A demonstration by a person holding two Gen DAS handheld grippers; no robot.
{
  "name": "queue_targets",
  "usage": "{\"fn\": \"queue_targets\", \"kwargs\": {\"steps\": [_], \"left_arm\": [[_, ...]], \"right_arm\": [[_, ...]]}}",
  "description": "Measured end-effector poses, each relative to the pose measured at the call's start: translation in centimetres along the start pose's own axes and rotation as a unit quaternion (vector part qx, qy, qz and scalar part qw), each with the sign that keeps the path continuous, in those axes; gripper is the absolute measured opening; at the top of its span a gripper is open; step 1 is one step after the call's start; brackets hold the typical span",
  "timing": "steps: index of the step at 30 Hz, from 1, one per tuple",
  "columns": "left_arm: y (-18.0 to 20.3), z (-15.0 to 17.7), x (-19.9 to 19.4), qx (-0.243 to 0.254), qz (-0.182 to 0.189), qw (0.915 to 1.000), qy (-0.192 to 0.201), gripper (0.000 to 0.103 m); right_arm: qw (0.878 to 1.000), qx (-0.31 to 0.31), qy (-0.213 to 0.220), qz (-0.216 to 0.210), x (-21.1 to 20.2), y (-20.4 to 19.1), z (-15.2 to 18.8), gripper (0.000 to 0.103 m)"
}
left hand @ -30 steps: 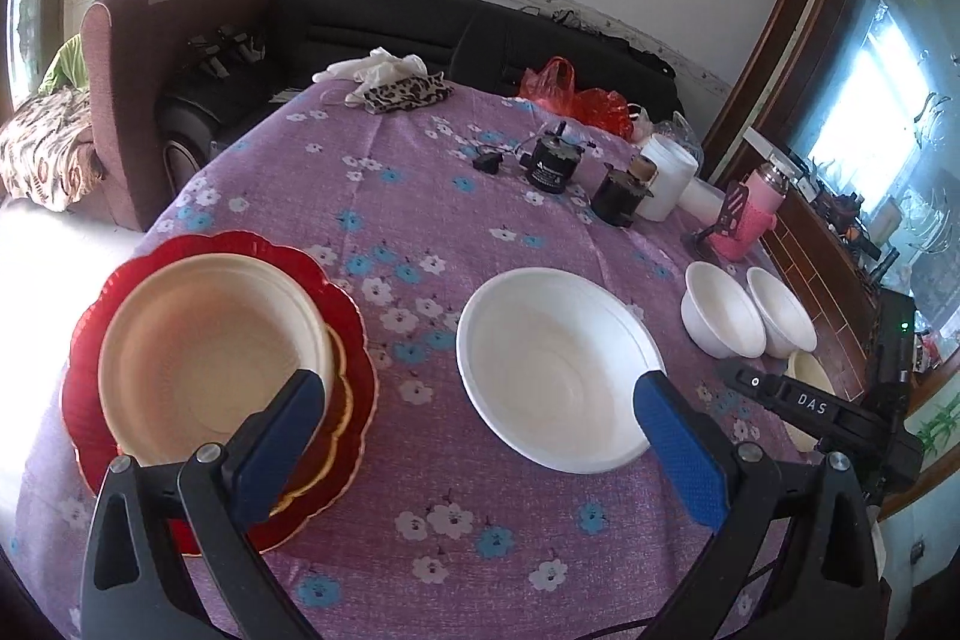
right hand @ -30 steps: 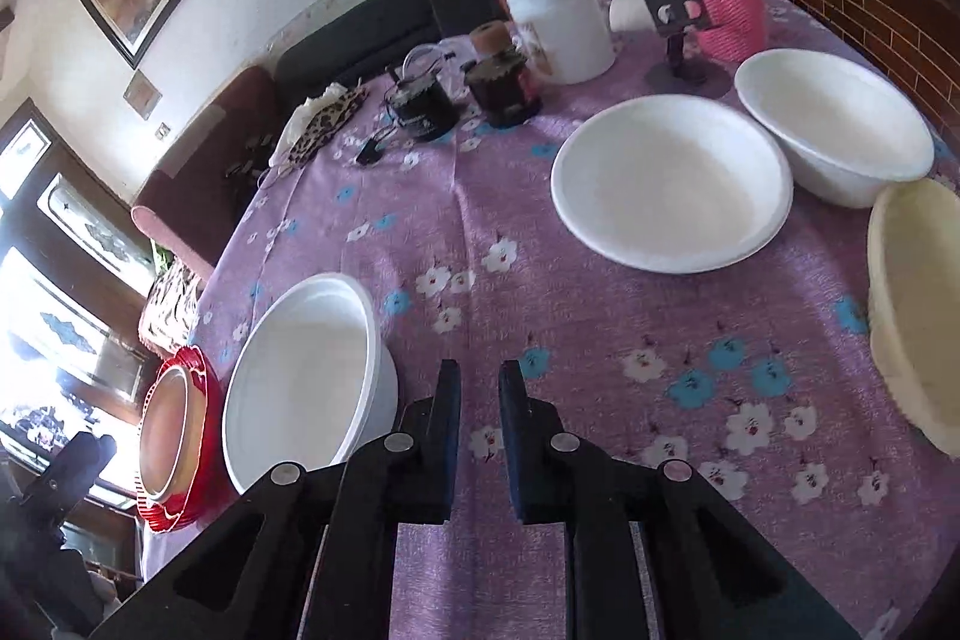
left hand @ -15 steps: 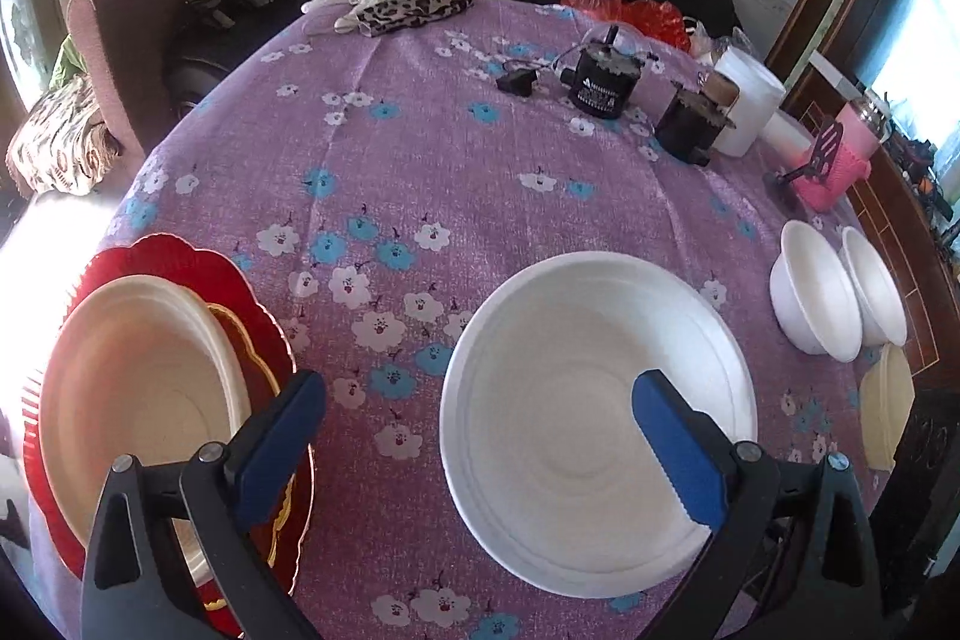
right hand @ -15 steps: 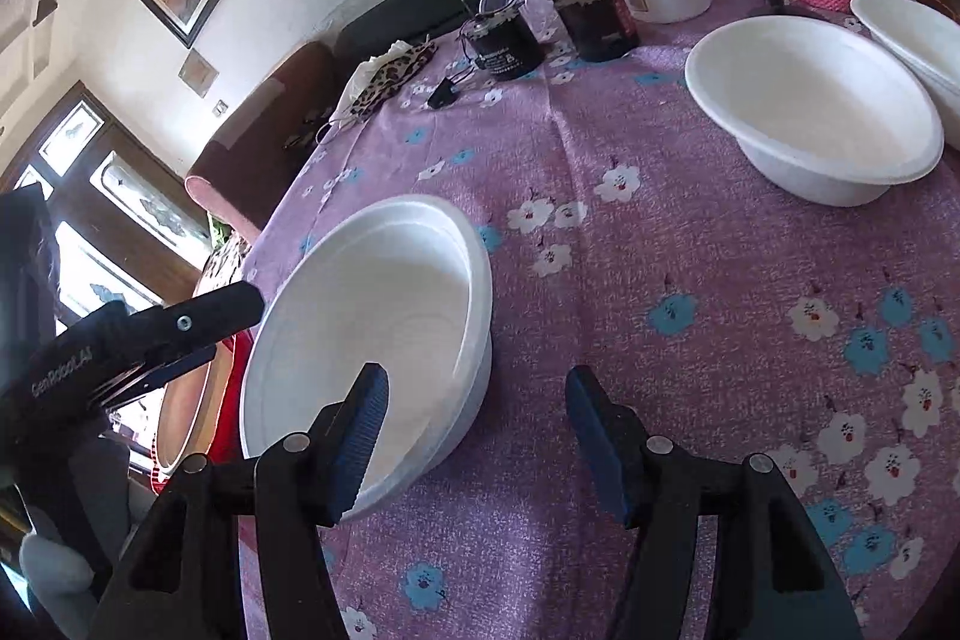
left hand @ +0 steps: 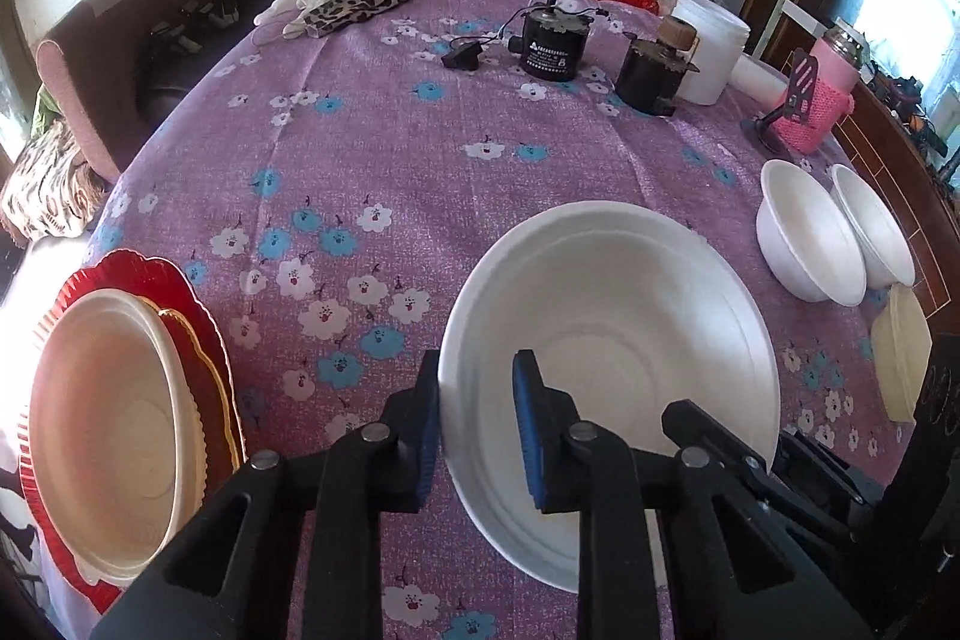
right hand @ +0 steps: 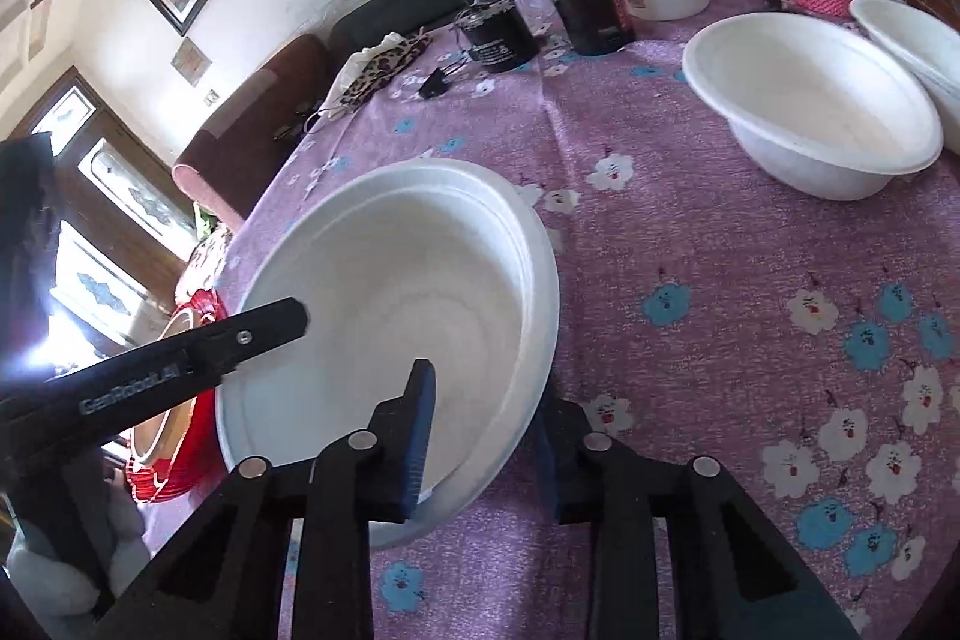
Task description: Organize plates and bowls
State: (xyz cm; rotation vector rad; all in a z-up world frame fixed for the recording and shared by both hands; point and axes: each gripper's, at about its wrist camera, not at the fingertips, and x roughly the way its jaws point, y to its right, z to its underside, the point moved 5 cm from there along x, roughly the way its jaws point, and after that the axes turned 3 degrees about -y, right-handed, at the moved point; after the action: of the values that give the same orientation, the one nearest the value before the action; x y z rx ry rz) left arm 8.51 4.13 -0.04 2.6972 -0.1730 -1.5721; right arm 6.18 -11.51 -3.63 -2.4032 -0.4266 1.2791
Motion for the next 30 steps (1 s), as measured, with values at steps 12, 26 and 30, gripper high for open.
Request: {"fn": "queue_targets", "kwargs": {"steps": [12, 26, 30], "left_arm": [[2.1, 2.3, -7.7, 0.027, -0.021, 0.9929, 0.114, 0.022], [-1.7, 5.6, -12.8, -0.020, -0.020, 0.9866, 0.161, 0.022], [-3.2, 6.4, -13.4, -0.042, -0.015, 0.9852, 0.165, 0.022]], "right_arm": [[0.998, -0.024, 0.053, -0.002, -3.4, -1.7, -0.1, 0.027], [0.995, -0.070, 0.070, -0.025, -7.2, -7.3, 2.0, 0.027], [0.994, -0.085, 0.068, -0.024, -7.3, -9.0, 2.4, 0.027]]}}
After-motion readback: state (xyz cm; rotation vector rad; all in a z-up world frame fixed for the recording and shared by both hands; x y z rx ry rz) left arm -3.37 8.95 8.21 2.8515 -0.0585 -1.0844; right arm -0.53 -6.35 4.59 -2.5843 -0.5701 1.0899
